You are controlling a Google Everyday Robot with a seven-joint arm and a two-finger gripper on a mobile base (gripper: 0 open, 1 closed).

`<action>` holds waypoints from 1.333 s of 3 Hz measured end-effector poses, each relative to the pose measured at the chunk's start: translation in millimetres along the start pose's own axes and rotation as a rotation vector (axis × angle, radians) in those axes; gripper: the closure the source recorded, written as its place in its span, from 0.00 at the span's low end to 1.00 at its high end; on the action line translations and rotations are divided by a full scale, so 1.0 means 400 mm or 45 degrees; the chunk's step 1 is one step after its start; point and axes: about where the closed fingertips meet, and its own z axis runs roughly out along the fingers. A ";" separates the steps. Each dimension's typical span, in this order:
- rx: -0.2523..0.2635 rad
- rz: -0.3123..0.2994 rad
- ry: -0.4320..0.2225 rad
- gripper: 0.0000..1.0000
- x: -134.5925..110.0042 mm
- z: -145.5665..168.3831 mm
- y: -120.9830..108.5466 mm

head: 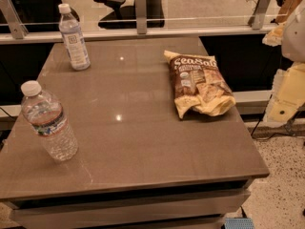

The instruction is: Move water bottle near brown chip bag

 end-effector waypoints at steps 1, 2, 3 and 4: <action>0.000 0.000 0.000 0.00 0.000 0.000 0.000; -0.006 -0.007 -0.072 0.00 -0.023 0.003 -0.002; -0.071 -0.034 -0.252 0.00 -0.112 0.036 0.026; -0.178 -0.118 -0.487 0.00 -0.261 0.063 0.112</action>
Offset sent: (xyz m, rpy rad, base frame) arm 0.0082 0.0213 -0.0020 0.1374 -0.0073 0.0549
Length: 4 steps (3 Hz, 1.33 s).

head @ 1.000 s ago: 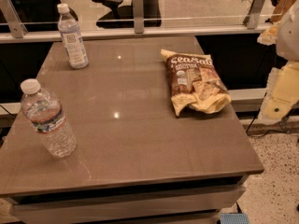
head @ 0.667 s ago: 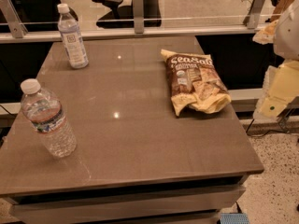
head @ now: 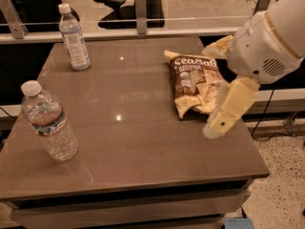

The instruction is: Move water bottle near brown chip bag

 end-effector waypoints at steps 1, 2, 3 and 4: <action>-0.125 -0.131 -0.246 0.00 -0.159 0.092 0.068; -0.232 -0.279 -0.488 0.00 -0.322 0.162 0.136; -0.299 -0.400 -0.643 0.00 -0.463 0.207 0.197; -0.299 -0.407 -0.650 0.00 -0.454 0.196 0.205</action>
Offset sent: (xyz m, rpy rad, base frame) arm -0.0562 0.2260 0.0141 0.5415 -0.0245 0.5402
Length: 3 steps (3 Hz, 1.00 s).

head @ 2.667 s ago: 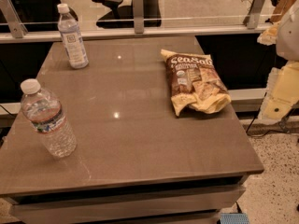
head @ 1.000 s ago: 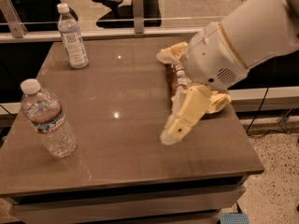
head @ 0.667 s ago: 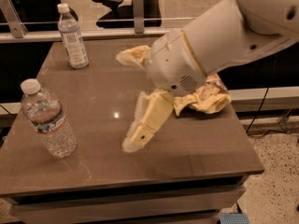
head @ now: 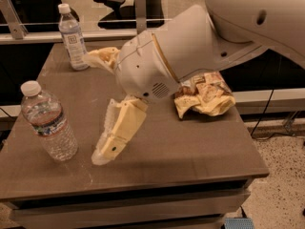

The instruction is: Move water bottle near brown chip bag

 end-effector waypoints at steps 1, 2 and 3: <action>-0.010 -0.030 -0.066 0.00 0.014 0.041 -0.019; -0.038 -0.063 -0.152 0.00 0.027 0.131 -0.074; -0.063 -0.063 -0.214 0.00 0.023 0.203 -0.120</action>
Offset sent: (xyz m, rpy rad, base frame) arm 0.0556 0.0965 -0.0579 0.1937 0.0236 0.1458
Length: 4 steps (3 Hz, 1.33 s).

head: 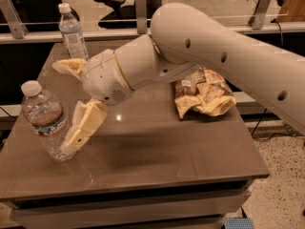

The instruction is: Move water bottle near brown chip bag

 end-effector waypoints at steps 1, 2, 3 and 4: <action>-0.031 0.020 -0.039 0.00 -0.003 0.047 -0.013; -0.064 0.042 -0.077 0.18 -0.004 0.082 -0.011; -0.088 0.062 -0.105 0.41 -0.005 0.106 -0.004; -0.086 0.072 -0.124 0.65 -0.002 0.103 -0.010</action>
Offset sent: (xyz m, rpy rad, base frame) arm -0.0029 0.0418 -0.0180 0.0522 0.1048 0.0637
